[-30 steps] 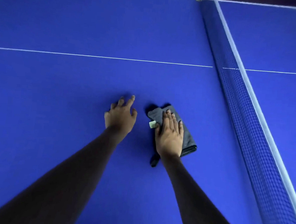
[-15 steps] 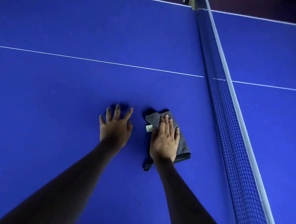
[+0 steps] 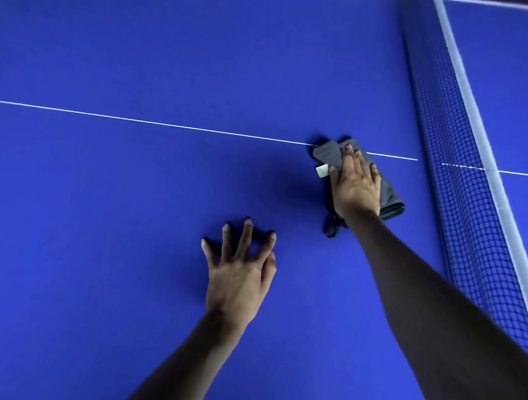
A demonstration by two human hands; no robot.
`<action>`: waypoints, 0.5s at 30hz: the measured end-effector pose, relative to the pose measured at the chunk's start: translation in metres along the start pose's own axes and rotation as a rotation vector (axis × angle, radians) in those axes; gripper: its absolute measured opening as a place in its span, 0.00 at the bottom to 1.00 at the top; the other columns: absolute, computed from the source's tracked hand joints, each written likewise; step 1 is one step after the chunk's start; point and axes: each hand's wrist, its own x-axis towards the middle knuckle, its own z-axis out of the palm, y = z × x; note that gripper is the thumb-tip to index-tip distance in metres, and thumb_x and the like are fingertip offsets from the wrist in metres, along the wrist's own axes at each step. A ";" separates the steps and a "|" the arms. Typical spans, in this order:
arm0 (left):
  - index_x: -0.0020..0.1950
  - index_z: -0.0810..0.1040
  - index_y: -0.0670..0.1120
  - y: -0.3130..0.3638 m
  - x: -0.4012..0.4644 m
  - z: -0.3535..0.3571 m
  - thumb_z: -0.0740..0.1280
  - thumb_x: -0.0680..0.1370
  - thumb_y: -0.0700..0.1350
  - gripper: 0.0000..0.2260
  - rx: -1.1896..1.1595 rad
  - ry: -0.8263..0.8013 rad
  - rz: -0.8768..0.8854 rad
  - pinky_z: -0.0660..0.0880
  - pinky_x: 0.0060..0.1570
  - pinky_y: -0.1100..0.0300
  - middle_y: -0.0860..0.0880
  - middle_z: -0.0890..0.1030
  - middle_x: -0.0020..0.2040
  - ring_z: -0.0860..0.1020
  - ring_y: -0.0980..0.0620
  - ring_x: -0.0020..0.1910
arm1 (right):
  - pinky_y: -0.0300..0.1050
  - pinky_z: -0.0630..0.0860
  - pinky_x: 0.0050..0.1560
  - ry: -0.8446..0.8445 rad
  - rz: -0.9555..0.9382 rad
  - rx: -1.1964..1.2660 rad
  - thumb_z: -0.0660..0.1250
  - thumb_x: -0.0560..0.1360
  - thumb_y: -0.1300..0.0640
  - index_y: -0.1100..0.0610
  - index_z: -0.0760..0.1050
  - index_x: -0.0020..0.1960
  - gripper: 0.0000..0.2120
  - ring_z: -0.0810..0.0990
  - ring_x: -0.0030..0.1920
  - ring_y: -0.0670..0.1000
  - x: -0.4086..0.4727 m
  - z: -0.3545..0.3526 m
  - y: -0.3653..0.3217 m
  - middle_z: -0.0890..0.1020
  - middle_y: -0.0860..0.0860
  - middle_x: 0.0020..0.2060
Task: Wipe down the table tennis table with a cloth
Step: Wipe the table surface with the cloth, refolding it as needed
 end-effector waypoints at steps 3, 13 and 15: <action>0.72 0.76 0.56 -0.004 0.002 0.000 0.57 0.83 0.52 0.19 -0.004 0.007 0.003 0.63 0.63 0.26 0.43 0.73 0.74 0.70 0.32 0.70 | 0.54 0.47 0.82 -0.009 0.007 0.012 0.56 0.87 0.48 0.57 0.60 0.82 0.27 0.57 0.83 0.50 -0.006 0.000 -0.003 0.62 0.51 0.82; 0.73 0.71 0.51 0.028 -0.009 -0.033 0.54 0.83 0.54 0.20 -0.109 -0.246 -0.174 0.68 0.63 0.41 0.46 0.70 0.73 0.66 0.38 0.71 | 0.57 0.56 0.80 0.122 0.005 0.058 0.57 0.84 0.47 0.58 0.68 0.79 0.27 0.67 0.79 0.54 -0.197 -0.014 0.013 0.71 0.53 0.77; 0.72 0.72 0.47 0.048 -0.035 -0.048 0.57 0.82 0.51 0.20 -0.154 -0.227 -0.187 0.70 0.61 0.42 0.45 0.73 0.69 0.71 0.39 0.68 | 0.56 0.56 0.79 0.136 -0.014 0.051 0.57 0.84 0.47 0.58 0.69 0.78 0.26 0.69 0.78 0.53 -0.247 -0.020 0.016 0.73 0.53 0.76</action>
